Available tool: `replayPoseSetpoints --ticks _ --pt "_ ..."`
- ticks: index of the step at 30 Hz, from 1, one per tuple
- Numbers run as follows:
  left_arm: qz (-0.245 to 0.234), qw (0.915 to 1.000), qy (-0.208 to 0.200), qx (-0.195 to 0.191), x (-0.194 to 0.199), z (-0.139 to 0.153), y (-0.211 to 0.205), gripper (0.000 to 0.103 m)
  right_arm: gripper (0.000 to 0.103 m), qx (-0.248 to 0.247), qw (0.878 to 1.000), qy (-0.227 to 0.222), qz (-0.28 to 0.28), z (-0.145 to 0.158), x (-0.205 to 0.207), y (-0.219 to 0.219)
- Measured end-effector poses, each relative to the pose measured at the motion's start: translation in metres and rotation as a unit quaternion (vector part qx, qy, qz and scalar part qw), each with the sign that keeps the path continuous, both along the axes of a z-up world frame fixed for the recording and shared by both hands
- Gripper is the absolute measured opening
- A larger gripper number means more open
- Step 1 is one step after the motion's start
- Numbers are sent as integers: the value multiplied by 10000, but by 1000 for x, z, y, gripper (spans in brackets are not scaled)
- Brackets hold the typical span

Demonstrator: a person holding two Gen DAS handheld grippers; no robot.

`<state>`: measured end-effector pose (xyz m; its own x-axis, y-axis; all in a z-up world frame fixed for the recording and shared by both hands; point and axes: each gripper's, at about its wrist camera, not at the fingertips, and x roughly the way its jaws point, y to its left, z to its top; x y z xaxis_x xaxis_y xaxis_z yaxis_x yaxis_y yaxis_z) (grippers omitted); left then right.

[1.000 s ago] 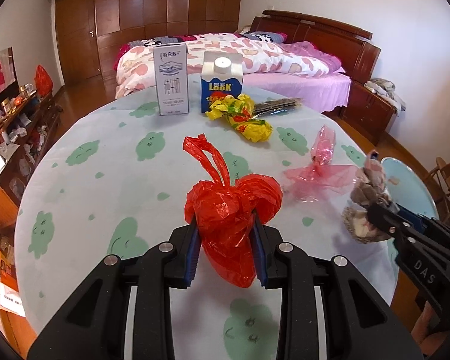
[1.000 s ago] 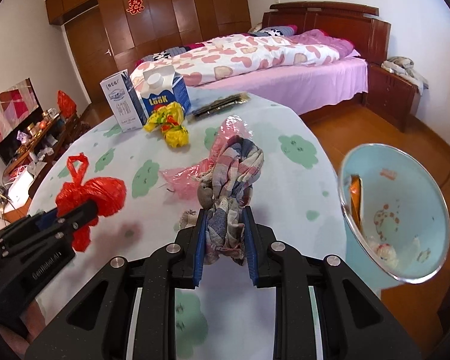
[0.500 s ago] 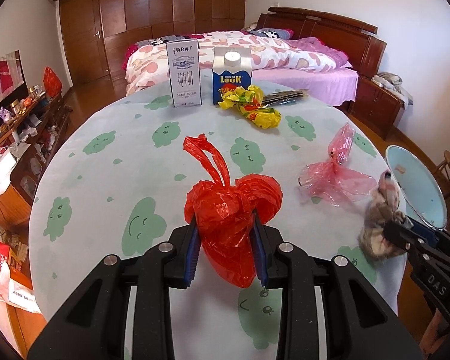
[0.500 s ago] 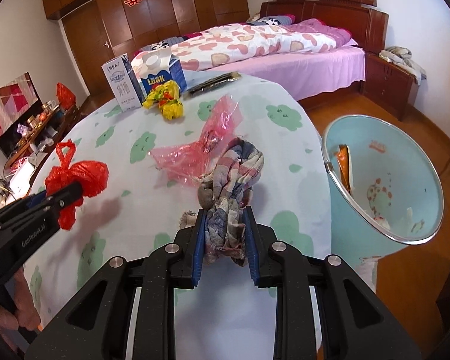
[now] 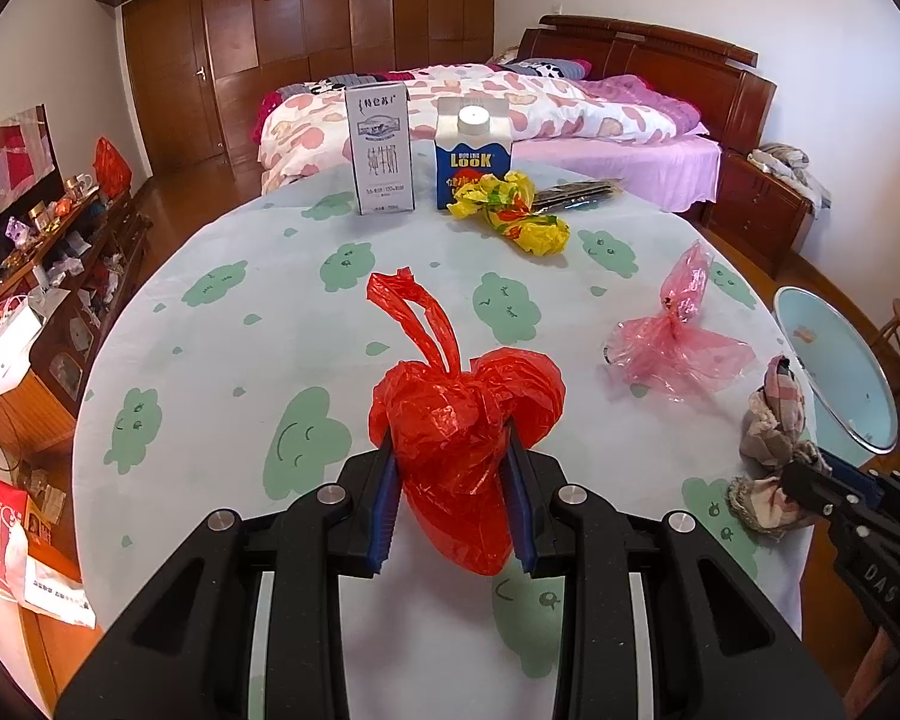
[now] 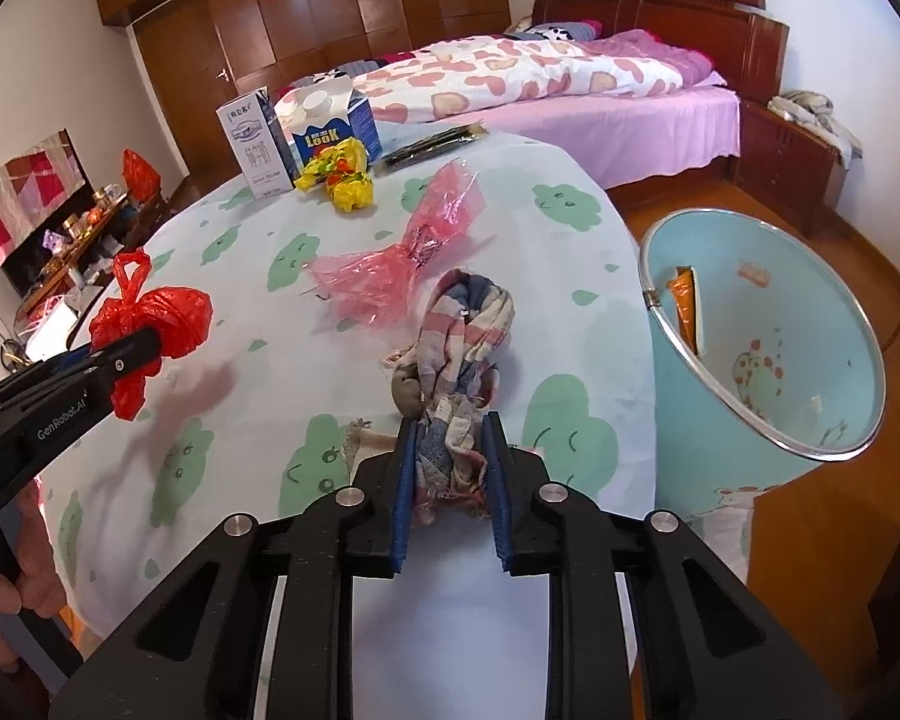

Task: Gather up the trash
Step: 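Lift the red mesh bag and plaid cloth and carry them toward the blue bucket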

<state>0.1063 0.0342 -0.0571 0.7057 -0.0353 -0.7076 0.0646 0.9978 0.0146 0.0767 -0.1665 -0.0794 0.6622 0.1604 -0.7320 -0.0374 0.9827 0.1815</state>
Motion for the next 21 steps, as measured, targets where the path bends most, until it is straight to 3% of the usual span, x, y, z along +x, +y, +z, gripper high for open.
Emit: replayPoseSetpoints --ticks 21 --pt "-210 9985 -449 -235 -34 47 -8 30 21 -205 9952 -945 -123 56 -32 -11"
